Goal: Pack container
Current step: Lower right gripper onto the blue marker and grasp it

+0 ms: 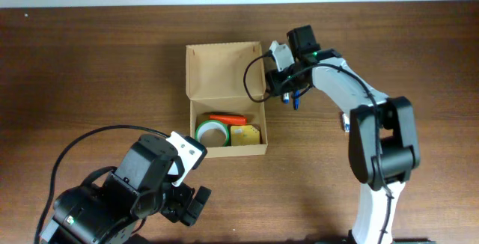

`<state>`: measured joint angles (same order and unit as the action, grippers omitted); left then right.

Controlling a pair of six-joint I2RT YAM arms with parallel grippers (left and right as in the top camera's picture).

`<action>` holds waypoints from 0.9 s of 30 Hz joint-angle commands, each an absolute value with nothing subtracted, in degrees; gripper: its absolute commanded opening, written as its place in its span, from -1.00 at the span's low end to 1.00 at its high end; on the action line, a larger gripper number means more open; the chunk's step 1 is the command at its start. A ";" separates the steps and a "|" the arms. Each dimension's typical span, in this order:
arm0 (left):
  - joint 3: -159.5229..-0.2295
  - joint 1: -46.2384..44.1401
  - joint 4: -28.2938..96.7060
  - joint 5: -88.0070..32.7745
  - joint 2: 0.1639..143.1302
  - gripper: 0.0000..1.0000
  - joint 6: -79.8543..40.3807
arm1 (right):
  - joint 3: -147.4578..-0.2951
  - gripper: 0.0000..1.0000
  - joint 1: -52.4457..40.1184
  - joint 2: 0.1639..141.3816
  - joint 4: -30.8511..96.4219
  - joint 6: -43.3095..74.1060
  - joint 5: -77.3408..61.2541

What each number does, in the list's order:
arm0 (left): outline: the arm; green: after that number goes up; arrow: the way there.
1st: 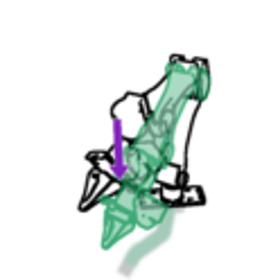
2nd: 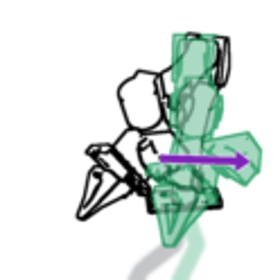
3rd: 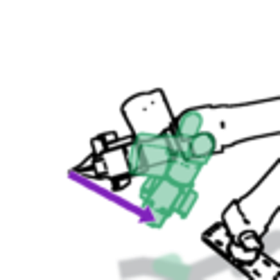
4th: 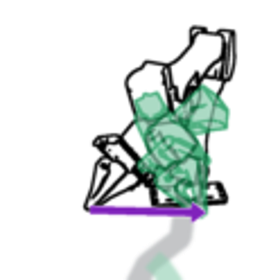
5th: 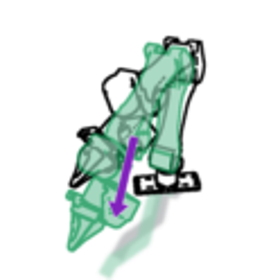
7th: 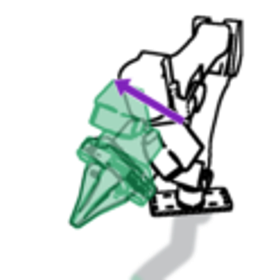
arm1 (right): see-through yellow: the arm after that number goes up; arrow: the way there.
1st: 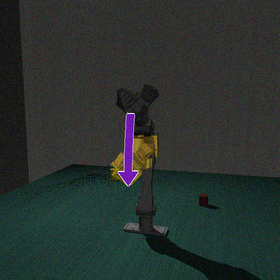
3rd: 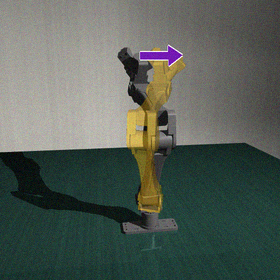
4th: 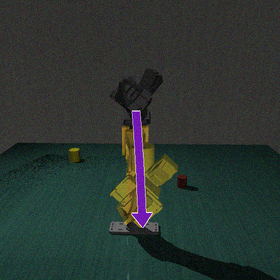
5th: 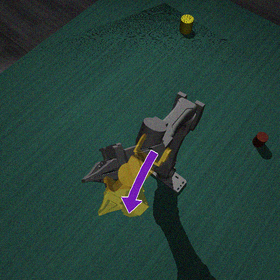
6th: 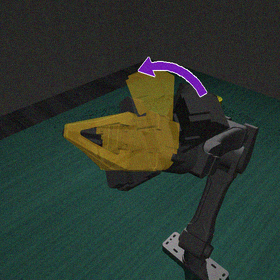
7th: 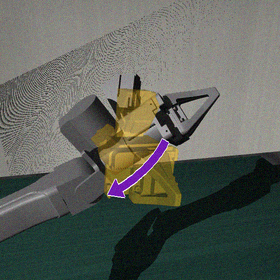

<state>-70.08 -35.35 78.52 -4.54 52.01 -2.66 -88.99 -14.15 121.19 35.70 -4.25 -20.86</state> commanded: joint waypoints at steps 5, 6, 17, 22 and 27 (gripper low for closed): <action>-70.98 -35.46 78.52 -5.17 51.77 0.99 -3.03 | -88.84 -0.08 -12.43 115.59 36.71 -3.97 -20.29; -70.98 -35.46 78.52 -5.17 51.77 0.99 -3.03 | -88.84 -0.08 -12.27 115.31 36.71 -3.97 -20.32; -70.98 -35.46 78.52 -5.17 51.77 0.99 -3.03 | -88.82 -0.08 -10.11 114.80 38.11 -0.99 -9.78; -70.98 -35.46 78.52 -5.17 51.77 0.99 -3.03 | -88.82 -0.07 -10.11 114.85 37.36 -0.97 -9.17; -70.98 -35.46 78.52 -5.17 51.77 0.99 -3.03 | -88.71 -0.07 -10.11 115.42 36.03 0.56 -9.17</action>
